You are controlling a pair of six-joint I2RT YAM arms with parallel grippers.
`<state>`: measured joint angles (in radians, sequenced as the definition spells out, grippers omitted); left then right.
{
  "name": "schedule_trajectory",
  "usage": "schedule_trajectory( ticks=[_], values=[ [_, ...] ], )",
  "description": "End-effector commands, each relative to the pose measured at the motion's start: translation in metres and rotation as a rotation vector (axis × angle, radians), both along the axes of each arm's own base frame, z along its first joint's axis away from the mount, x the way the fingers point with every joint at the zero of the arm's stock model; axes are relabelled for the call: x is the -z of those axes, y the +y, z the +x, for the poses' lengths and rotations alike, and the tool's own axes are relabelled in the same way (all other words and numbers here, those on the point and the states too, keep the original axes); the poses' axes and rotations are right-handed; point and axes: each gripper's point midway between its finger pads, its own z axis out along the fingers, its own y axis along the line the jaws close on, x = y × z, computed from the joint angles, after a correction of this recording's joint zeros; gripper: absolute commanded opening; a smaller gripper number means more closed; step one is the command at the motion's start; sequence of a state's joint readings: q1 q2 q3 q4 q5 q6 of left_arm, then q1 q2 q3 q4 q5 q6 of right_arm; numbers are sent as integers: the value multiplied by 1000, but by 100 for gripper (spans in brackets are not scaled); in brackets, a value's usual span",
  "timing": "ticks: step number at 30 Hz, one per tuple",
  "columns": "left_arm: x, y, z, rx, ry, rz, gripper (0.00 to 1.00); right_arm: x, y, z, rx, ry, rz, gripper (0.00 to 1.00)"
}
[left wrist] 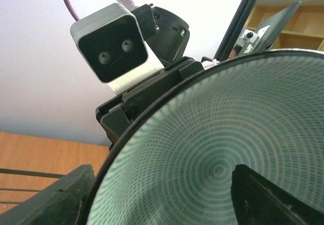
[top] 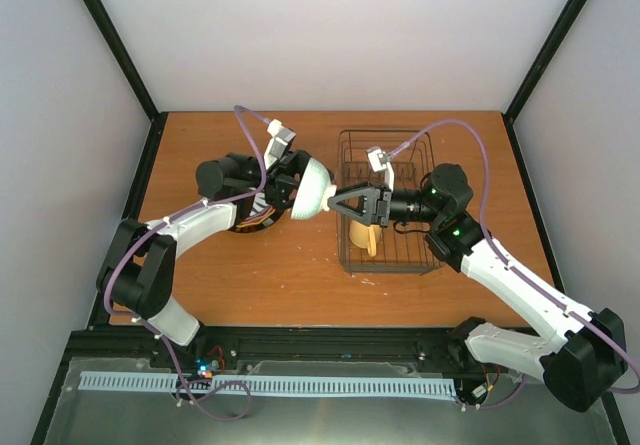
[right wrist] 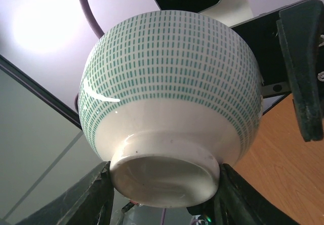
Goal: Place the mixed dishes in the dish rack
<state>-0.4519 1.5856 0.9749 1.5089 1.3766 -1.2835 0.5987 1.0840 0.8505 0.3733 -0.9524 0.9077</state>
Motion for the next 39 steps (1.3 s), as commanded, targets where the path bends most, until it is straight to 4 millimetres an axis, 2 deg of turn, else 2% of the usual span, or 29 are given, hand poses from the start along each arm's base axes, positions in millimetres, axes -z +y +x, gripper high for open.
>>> schedule_trajectory(
  ticks=[1, 4, 13, 24, 30, 35, 39],
  values=[
    [-9, -1, -2, -6, -76, -27, 83, -28, -10, -4, 33, -106, 42, 3],
    [-8, -2, 1, -7, -75, -13, 99, -27, -14, -3, 51, -105, 32, 3],
    [-6, -6, 9, -34, -90, 12, 100, -24, -24, -1, 101, -104, -6, 3],
    [10, -2, 43, -184, -51, 72, 100, -10, -55, 14, 339, -126, -221, 3],
    [31, 1, 73, -325, -13, 145, 100, 18, -89, 31, 544, -74, -439, 3],
    [38, 9, 98, -526, -34, 229, 100, 52, -138, 49, 790, -2, -687, 3],
    [38, 23, 108, -674, -69, 287, 100, 74, -170, 52, 916, 58, -833, 3]
  ],
)
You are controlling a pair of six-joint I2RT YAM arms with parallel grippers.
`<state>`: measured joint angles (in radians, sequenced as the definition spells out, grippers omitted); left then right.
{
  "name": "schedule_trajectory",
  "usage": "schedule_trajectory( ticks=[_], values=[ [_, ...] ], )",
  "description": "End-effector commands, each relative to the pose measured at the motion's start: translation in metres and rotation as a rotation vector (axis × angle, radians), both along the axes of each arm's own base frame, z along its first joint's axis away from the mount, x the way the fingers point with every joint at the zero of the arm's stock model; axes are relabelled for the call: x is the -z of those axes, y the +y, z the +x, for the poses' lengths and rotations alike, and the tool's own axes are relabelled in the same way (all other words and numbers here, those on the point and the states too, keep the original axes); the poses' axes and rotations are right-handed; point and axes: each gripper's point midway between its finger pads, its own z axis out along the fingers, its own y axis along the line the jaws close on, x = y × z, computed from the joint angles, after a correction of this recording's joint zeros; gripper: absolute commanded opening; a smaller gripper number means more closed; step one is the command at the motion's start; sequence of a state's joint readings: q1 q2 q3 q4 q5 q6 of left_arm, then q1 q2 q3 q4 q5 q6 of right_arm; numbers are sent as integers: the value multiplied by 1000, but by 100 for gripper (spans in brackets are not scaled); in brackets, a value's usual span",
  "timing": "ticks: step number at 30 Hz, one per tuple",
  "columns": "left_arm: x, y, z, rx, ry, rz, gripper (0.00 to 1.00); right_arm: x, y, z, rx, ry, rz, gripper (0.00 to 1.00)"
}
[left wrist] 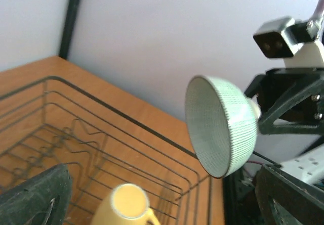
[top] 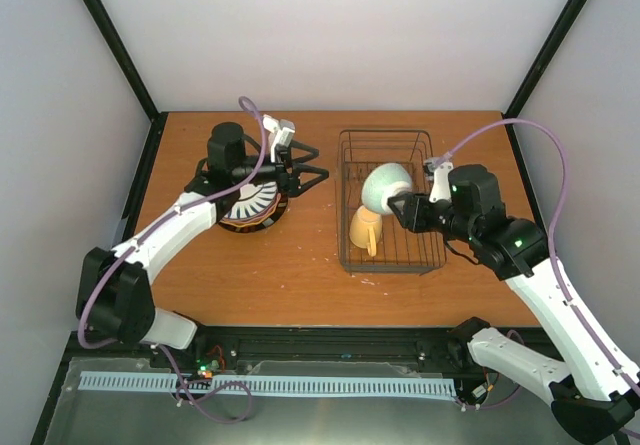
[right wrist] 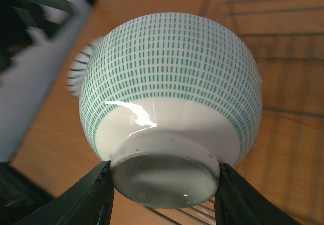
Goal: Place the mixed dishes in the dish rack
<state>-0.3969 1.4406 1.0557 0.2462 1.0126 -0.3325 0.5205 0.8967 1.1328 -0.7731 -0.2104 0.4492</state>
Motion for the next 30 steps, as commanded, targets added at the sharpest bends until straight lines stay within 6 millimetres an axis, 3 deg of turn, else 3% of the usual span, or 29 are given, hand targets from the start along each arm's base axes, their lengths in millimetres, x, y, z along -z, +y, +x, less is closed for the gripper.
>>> schedule_trajectory(
  ticks=[1, 6, 9, 14, 23, 30],
  values=[
    [-15, 21, 18, -213, -113, 104, 100, 18, -55, 6, 237, 32, -210, 3],
    [-17, 43, 21, -359, -137, 180, 100, 40, -97, 4, 409, 101, -388, 3],
    [-14, 54, 21, -418, -143, 214, 100, 47, -106, 1, 441, 133, -434, 3],
    [1, 63, 18, -452, -123, 270, 100, 63, -103, 2, 410, 210, -489, 3],
    [40, 82, 21, -547, -37, 385, 100, 112, -78, 6, 290, 334, -509, 3],
    [51, 100, 28, -648, -6, 467, 100, 144, -67, 10, 229, 400, -536, 3]
  ],
)
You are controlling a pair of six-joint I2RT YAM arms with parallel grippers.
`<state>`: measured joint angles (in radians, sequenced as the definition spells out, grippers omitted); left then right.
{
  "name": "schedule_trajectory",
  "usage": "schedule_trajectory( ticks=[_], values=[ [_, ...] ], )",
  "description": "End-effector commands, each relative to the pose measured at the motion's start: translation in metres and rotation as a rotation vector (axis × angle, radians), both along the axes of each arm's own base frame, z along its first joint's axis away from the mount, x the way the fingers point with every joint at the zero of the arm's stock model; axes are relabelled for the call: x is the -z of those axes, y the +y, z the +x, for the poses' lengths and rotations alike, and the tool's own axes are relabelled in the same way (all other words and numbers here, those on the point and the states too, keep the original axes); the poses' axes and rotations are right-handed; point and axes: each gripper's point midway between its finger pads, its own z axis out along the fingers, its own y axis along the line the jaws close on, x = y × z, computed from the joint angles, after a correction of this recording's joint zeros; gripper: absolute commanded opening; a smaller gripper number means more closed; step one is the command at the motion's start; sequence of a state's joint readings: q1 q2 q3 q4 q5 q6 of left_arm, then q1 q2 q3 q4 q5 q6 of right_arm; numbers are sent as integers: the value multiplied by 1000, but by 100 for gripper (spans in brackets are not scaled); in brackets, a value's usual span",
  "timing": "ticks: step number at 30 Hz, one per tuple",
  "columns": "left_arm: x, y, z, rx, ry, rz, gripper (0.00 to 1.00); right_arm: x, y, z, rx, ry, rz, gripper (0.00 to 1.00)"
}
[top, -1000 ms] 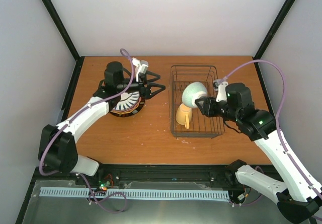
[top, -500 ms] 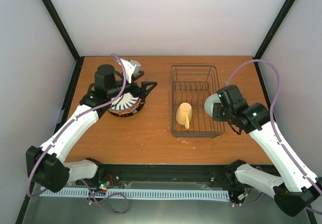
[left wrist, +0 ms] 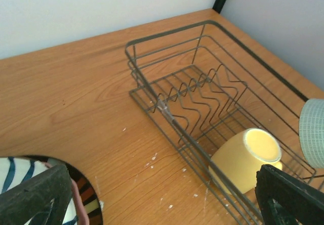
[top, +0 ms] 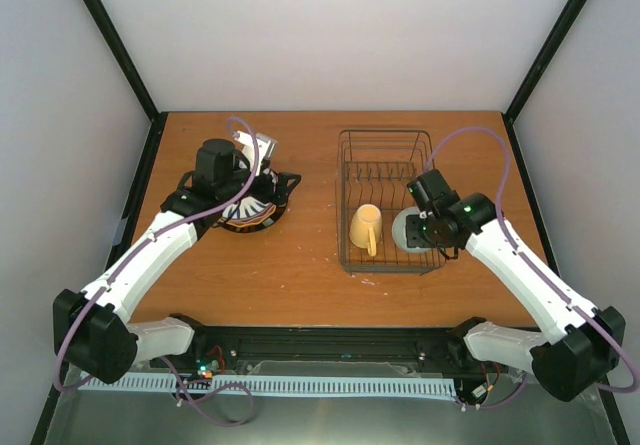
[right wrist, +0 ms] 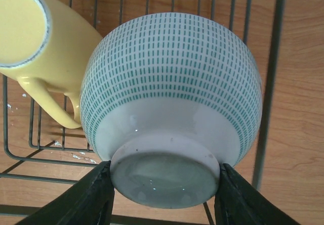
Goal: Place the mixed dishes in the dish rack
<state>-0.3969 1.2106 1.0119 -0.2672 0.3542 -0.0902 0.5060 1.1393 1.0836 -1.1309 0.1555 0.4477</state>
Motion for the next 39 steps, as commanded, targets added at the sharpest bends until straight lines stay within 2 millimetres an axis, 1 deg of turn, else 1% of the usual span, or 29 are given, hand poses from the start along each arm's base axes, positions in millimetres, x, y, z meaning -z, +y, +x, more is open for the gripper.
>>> schedule_trajectory(
  ticks=[1, 6, 8, 12, 19, 24, 25, 26, 29, 31, 35, 38, 39],
  values=[
    [1, 18, 4, -87, -2, 65, 100, 10, 11, 12, -29, -8, 31, 3],
    [11, 26, 7, -125, 17, 97, 100, 36, 18, 17, -45, 34, 28, 3],
    [13, 27, 9, -136, 15, 103, 100, 48, 23, 19, -53, 58, 30, 3],
    [17, 31, 16, -173, 22, 116, 100, 67, 28, 24, -62, 89, 27, 3],
    [30, 38, 18, -213, 62, 158, 100, 88, 35, 31, -84, 138, 14, 3],
    [32, 48, 21, -275, 68, 172, 100, 100, 30, 31, -74, 168, -23, 3],
    [34, 51, 21, -291, 74, 176, 100, 102, 28, 30, -70, 175, -35, 5],
    [36, 54, 22, -313, 83, 181, 100, 104, 26, 29, -62, 179, -46, 9],
    [42, 66, 22, -381, 113, 187, 100, 106, 20, 28, -43, 182, -73, 27],
    [46, 76, 23, -425, 139, 169, 100, 103, 16, 29, -31, 170, -86, 38],
    [51, 99, 23, -496, 186, 113, 100, 94, 11, 31, -11, 141, -104, 56],
    [60, 114, 22, -540, 234, 95, 100, 87, 8, 33, 4, 118, -108, 88],
    [65, 119, 22, -556, 251, 95, 100, 84, 7, 33, 10, 109, -109, 94]
  ],
)
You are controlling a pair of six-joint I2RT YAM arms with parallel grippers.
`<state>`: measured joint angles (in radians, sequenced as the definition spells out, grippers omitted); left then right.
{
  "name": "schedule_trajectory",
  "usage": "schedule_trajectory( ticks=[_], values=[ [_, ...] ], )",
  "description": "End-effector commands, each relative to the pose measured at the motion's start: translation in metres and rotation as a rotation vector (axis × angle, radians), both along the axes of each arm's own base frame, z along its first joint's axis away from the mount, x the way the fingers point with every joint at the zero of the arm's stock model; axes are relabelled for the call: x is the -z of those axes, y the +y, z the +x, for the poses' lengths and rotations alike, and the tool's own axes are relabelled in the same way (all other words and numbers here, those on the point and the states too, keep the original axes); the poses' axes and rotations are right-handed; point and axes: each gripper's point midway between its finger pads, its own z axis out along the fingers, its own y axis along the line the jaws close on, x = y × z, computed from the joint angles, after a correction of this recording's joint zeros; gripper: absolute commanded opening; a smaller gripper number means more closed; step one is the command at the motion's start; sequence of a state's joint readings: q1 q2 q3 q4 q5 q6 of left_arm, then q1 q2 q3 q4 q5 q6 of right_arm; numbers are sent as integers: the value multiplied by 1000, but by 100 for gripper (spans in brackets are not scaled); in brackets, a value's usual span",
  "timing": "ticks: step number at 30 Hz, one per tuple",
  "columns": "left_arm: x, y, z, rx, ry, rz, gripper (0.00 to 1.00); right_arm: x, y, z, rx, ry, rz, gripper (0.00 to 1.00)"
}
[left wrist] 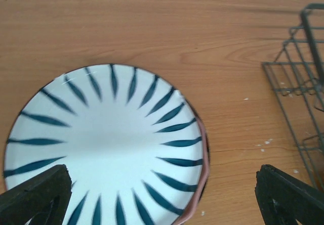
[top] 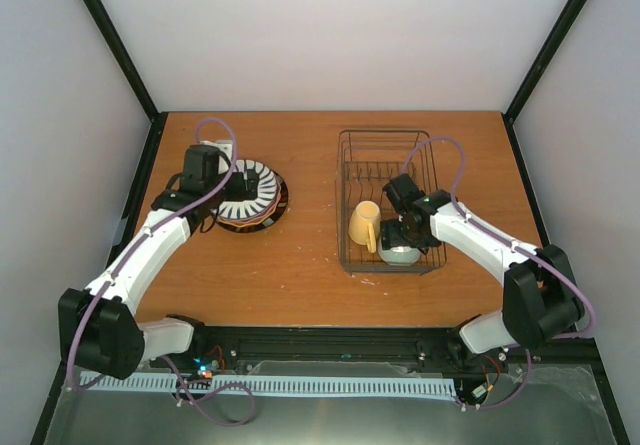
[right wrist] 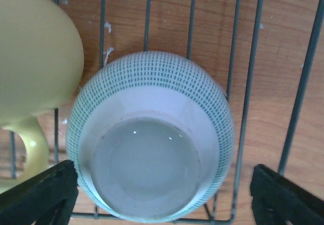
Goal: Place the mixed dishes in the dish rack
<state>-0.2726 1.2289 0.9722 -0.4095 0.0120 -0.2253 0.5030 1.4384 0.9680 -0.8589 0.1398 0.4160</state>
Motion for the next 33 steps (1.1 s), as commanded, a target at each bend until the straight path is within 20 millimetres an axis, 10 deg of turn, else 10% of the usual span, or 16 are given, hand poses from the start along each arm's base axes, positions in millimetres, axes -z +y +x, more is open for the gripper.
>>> schedule_trajectory(
  ticks=[1, 9, 18, 33],
  values=[
    [10, 21, -5, -93, 60, -54, 100, -11, -15, -1, 43, -30, -45, 95],
    [58, 59, -8, -205, 190, -95, 100, -59, -17, 5, 83, -170, 15, 100],
    [78, 90, -1, -335, 247, -15, 100, -144, -2, 7, 61, -410, 236, 76],
    [98, 112, 28, -382, 272, -88, 84, -145, 16, 3, 0, -408, 330, 72]
  ],
)
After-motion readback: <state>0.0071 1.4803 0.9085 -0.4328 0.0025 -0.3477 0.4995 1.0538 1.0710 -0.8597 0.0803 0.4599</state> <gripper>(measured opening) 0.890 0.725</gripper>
